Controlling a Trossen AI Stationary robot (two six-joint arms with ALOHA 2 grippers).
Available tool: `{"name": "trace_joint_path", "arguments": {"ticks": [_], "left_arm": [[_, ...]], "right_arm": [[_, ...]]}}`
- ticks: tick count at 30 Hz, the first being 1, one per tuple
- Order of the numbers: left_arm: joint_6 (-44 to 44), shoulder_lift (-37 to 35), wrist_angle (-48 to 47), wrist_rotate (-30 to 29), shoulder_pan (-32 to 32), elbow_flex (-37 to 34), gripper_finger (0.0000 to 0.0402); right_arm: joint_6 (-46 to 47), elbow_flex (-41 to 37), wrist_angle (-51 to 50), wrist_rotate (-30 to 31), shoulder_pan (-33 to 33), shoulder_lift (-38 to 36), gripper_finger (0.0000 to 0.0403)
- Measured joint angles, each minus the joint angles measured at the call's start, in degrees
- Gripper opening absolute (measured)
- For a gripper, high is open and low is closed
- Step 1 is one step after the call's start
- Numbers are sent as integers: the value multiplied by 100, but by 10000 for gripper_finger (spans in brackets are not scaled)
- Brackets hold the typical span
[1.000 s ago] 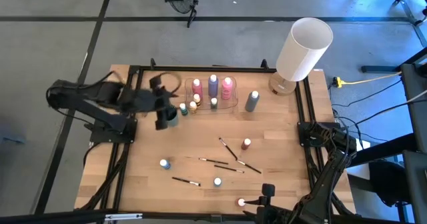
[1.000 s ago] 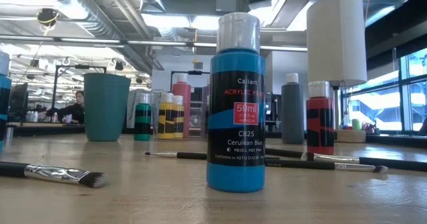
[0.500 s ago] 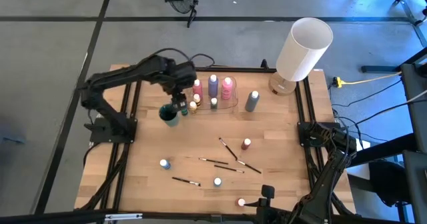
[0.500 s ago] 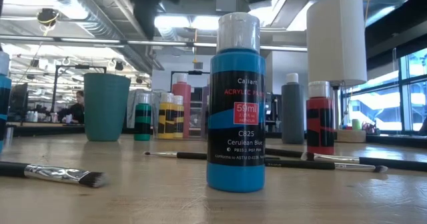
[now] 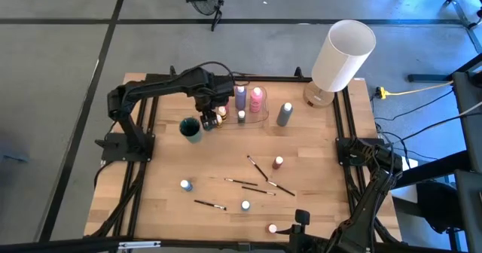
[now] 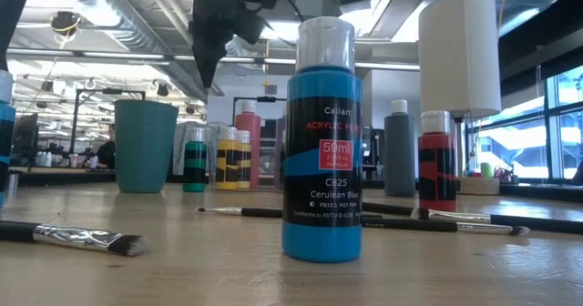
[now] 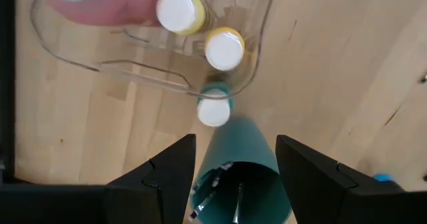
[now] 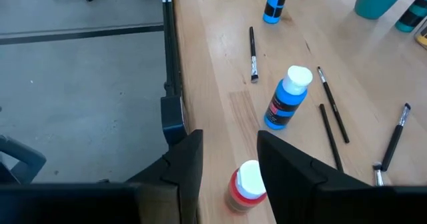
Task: Pick & Place Paint Supplies
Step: Put the light blue paint bottle into the transparent bin
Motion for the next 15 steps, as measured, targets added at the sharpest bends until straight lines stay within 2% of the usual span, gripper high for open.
{"name": "trace_joint_path", "arguments": {"ticks": [15], "left_arm": [[-60,0,269,115,-27,-208,203]], "right_arm": [[-153,0,25,-2,0,0,144]]}}
